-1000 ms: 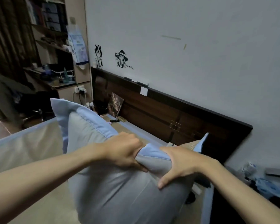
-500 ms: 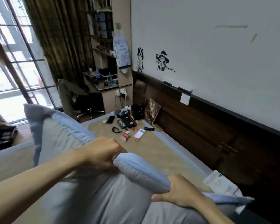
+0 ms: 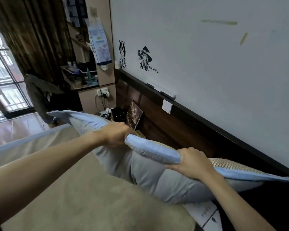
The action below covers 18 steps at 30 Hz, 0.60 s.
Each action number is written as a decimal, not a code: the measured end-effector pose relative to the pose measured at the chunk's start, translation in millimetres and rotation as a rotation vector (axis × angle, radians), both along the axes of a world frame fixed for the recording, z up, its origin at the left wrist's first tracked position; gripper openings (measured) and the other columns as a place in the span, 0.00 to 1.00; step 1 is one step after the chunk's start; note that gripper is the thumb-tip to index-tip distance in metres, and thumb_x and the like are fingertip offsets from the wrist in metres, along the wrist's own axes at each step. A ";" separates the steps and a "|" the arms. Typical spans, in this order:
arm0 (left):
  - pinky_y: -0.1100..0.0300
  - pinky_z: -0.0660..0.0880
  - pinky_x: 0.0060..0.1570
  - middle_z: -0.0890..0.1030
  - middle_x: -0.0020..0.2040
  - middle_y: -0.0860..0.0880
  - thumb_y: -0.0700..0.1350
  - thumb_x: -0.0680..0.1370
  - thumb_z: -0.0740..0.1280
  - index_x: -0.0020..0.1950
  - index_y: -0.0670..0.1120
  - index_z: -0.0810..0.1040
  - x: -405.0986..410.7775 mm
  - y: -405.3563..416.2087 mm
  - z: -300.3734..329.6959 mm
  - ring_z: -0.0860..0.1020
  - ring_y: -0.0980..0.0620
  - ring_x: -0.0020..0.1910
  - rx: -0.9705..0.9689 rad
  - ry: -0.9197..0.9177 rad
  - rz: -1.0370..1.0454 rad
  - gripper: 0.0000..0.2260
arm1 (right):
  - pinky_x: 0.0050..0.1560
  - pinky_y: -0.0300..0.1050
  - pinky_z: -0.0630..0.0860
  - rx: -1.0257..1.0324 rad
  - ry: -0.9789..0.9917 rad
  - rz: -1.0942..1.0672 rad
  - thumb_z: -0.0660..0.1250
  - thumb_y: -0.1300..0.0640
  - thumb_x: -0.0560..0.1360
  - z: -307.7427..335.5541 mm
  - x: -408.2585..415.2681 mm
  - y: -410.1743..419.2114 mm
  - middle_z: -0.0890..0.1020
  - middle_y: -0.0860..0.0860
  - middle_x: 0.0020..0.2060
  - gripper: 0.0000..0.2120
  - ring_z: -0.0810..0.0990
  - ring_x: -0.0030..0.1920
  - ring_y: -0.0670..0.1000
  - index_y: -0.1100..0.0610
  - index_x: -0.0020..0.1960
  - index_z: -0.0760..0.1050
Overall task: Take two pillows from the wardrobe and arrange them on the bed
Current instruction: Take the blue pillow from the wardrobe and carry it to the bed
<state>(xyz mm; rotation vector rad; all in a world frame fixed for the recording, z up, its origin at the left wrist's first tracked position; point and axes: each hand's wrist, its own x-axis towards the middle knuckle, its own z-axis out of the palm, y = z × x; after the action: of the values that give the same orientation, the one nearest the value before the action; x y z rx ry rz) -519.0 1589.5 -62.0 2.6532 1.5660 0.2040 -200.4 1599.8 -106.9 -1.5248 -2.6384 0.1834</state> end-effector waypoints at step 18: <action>0.65 0.65 0.39 0.85 0.47 0.53 0.49 0.76 0.67 0.48 0.50 0.83 -81.8 230.4 -135.3 0.78 0.60 0.43 -0.328 0.218 -0.273 0.07 | 0.47 0.52 0.78 -0.359 -0.011 -0.322 0.68 0.21 0.62 -119.2 -95.3 122.1 0.84 0.51 0.52 0.36 0.82 0.50 0.56 0.48 0.55 0.78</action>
<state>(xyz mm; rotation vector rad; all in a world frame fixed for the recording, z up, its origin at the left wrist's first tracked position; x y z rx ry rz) -600.8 1819.9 -197.3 2.6465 1.1404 -0.3343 -295.8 1722.0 -226.0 -2.0335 -2.4143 0.6518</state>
